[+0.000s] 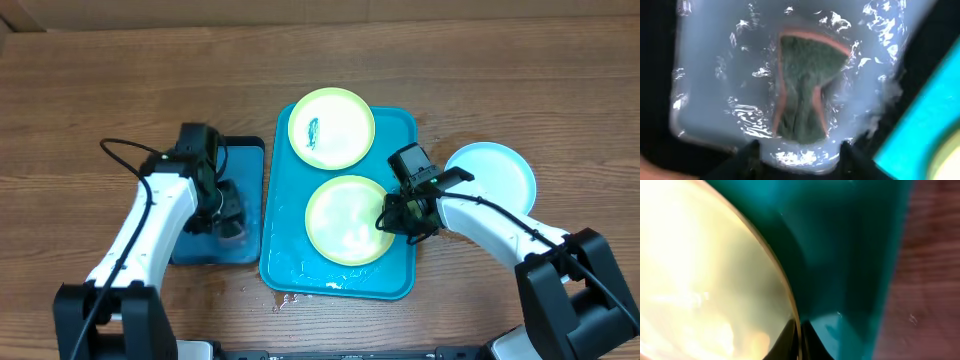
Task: Clean dirty plates on tray and stack at the side
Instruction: 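Lift the lower yellow plate with the right gripper and tilt it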
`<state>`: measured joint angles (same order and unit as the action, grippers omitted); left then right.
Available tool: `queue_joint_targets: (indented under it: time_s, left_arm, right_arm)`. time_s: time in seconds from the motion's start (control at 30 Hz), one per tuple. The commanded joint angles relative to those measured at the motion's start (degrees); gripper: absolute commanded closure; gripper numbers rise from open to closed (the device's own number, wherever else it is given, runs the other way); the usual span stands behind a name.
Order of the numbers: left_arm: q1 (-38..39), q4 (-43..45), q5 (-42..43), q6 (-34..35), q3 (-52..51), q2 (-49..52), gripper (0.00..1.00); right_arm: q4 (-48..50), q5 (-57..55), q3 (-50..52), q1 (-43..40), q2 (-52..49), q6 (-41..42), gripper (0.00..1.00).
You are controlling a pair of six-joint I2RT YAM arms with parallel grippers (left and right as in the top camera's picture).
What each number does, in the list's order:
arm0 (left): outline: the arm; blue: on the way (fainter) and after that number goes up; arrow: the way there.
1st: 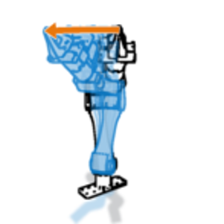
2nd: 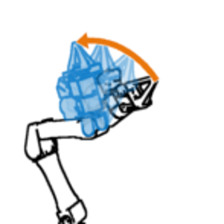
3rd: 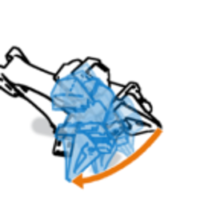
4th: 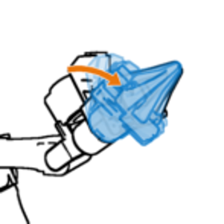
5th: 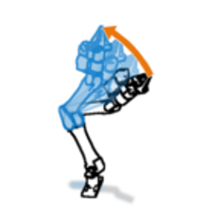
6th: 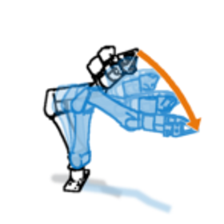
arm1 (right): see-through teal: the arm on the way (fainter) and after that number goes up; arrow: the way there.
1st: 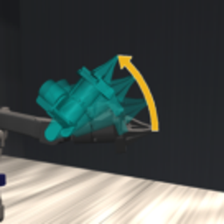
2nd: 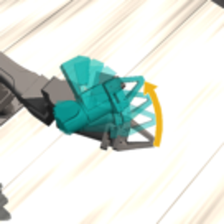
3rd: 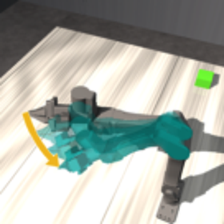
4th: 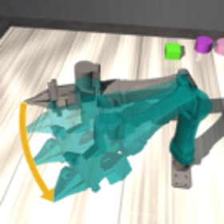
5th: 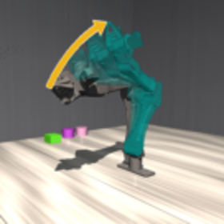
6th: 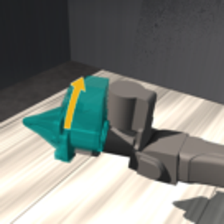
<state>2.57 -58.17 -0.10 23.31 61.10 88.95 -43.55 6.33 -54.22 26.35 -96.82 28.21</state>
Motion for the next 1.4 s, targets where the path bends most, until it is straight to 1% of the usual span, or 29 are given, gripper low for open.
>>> queue_joint_targets:
  time_s: [0.0,0.13,0.17,0.23,0.3,0.33,0.47,0.57,0.63,0.73,0.83,0.97,1.17,1.27,1.37]
  left_arm:
    - [-0.94,-4.07,1.07,-0.83,8.79,-6.12,0.4]
    - [-1.88,-9.44,1.14,-0.83,16.68,-10.34,0.23]
    - [-2.21,-10.69,1.14,-0.85,18.73,-11.32,0.2]
    - [-2.69,-12.76,1.14,-0.87,22.29,-13.2,0.15]
    - [-3.26,-14.47,1.09,-1.01,25.46,-15.06,0.13]
    - [-3.56,-15.69,1.16,-1.09,28.35,-16.85,0.1]
    - [-3.56,-17.75,1.22,-1.07,33.22,-20.28,0.07]
    - [-3.56,-18.8,1.27,-1.07,35.43,-22.93,0.05]
    - [-3.56,-19.1,1.22,-1.07,35.89,-24.48,0.0]
    - [-3.56,-19.21,1.16,-1.09,35.87,-26.71,0.0]
    - [-3.56,-19.85,1.01,-1.09,35.87,-27.82,0.0]
    - [-3.56,-21.03,1.01,-1.09,35.85,-27.89,0.0]
    - [-3.56,-21.31,1.01,-1.07,35.76,-27.45,0.0]
    - [-3.56,-21.31,1.01,-1.07,35.76,-27.17,0.0]
    - [-3.56,-21.31,1.01,-1.07,35.76,-26.77,0.0]
  right_arm:
    - [-4.22,-5.11,-6.45,0.79,1.68,-1.25,0.96]
    - [-9.9,-9.68,-15.72,4.13,3.23,-5.4,0.96]
    - [-11.17,-11.04,-18.67,5.49,3.23,-6.49,0.96]
    - [-12.04,-13.31,-23.69,8.35,3.23,-8.37,0.96]
    - [-11.1,-15.52,-26.82,10.99,3.23,-8.79,0.96]
    - [-7.93,-18.25,-28.5,13.94,3.23,-8.81,0.96]
    - [2.43,-21.16,-28.68,20.44,2.16,-10.36,0.96]
    - [9.11,-23.54,-28.68,24.7,-0.9,-10.51,0.96]
    - [12.11,-25.81,-28.68,26.91,-3.28,-10.49,0.96]
    - [16.06,-32.94,-28.68,30.05,-6.51,-10.51,0.96]
    - [17.97,-40.74,-28.7,32.79,-6.82,-10.67,0.96]
    - [20.41,-48.54,-28.79,36.59,-6.71,-15.78,0.96]
    - [20.81,-66.93,-28.79,43.34,-6.71,-21.29,0.96]
    - [20.85,-74.64,-28.79,45.79,-6.71,-21.27,0.96]
    - [20.76,-77.4,-28.79,46.86,-6.71,-21.29,0.96]
